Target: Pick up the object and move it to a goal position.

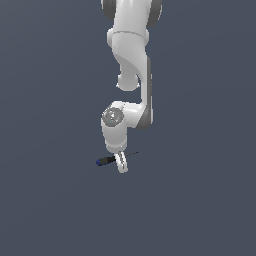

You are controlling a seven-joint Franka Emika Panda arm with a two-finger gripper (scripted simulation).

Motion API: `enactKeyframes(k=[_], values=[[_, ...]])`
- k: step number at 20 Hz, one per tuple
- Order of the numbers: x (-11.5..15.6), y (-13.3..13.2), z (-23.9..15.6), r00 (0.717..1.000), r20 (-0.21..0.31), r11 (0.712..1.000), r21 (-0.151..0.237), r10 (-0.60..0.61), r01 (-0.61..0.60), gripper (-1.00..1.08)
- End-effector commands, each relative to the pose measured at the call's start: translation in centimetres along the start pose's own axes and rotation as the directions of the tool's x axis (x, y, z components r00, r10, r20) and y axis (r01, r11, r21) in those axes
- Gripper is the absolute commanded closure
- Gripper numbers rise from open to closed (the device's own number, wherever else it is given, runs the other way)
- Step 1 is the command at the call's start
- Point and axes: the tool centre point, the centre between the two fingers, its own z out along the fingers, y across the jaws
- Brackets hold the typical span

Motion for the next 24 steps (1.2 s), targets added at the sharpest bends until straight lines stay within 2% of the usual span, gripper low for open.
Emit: enactKeyframes(k=[1, 3, 4, 17, 24], values=[[0.0, -0.1, 0.6, 1.0, -0.001, 1.0, 0.002, 0.001, -0.001, -0.92], [0.0, -0.1, 0.6, 1.0, -0.001, 1.0, 0.002, 0.0, 0.0, -0.92], [0.0, -0.1, 0.6, 1.0, -0.001, 1.0, 0.002, 0.0, 0.0, 1.08], [0.1, 0.0, 0.5, 1.0, -0.001, 1.0, 0.002, 0.0, 0.0, 1.08], [0.7, 1.6, -1.0, 1.0, 0.0, 1.0, 0.002, 0.0, 0.0, 1.08]])
